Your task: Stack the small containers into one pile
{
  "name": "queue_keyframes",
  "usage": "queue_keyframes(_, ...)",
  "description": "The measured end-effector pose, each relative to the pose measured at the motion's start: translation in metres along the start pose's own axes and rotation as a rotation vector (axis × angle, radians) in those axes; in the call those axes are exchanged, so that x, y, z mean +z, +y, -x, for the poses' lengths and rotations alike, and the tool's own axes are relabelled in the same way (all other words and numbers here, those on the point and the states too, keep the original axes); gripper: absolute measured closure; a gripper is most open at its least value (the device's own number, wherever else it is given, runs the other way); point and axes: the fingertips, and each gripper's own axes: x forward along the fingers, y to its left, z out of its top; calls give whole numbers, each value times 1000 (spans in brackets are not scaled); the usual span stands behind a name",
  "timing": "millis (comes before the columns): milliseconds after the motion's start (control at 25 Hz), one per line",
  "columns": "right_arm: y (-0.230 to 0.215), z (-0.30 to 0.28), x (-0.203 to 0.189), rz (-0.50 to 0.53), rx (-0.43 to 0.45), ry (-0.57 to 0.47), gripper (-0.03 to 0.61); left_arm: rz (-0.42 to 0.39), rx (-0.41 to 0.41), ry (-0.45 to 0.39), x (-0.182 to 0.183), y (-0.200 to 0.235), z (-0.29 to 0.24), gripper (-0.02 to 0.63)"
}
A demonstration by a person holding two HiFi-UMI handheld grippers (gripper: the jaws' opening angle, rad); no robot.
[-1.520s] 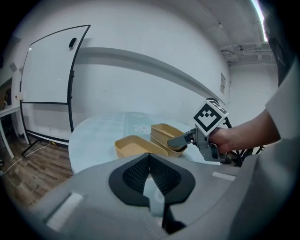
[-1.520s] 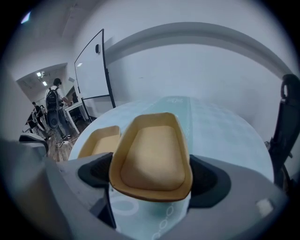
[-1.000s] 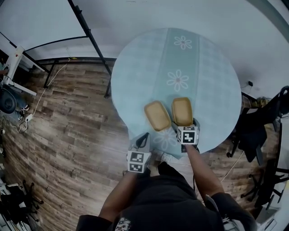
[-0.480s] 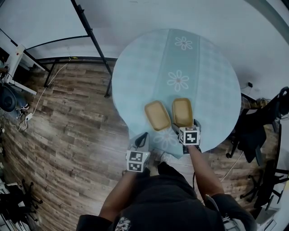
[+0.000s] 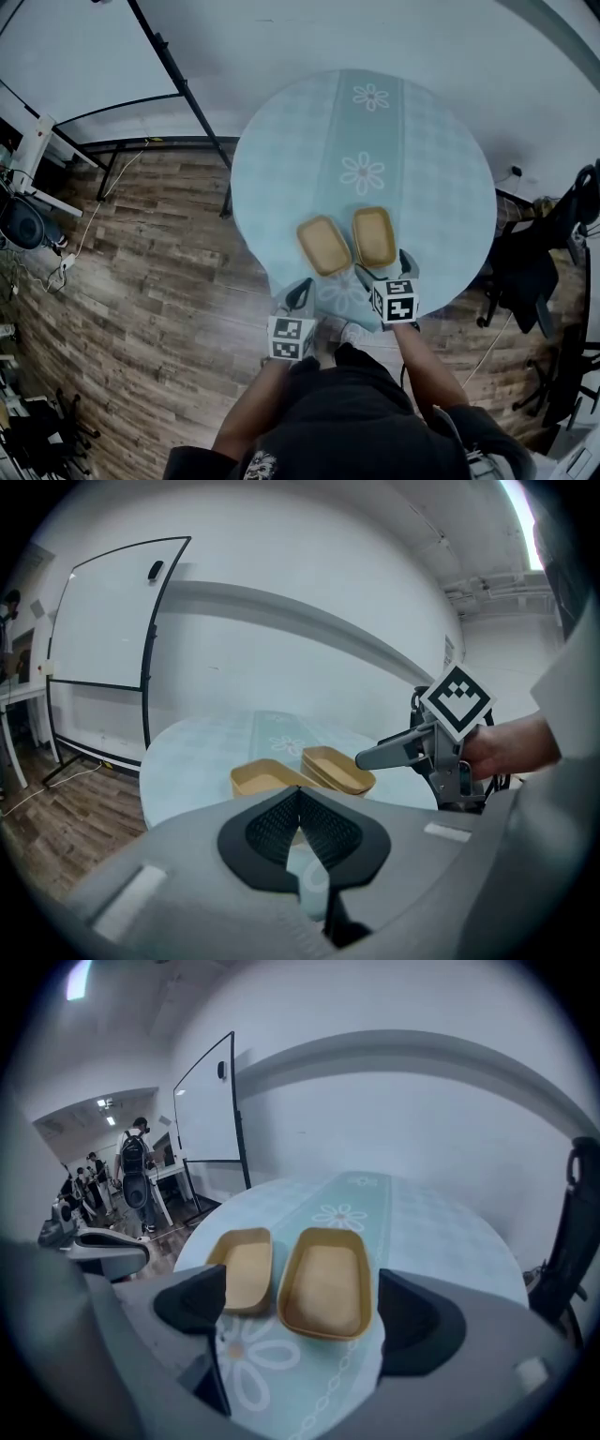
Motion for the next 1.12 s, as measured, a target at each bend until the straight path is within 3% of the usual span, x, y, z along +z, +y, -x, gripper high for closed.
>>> queue_keyframes(80,3,11,5,23,-12,-34,99,-9,0,-5,4,-3,2,620)
queue_keyframes(400,-6,36,9,93,-81,-87,564,-31,3,-17,19,-18,0,620)
queue_keyframes(880,0,43,12,128,95,-112,576,-28,63,-10,30,-35,-3,620)
queue_keyframes(1120,4,40,10,189,176,-124,575,-8,147,-25,28,-42,-2,620)
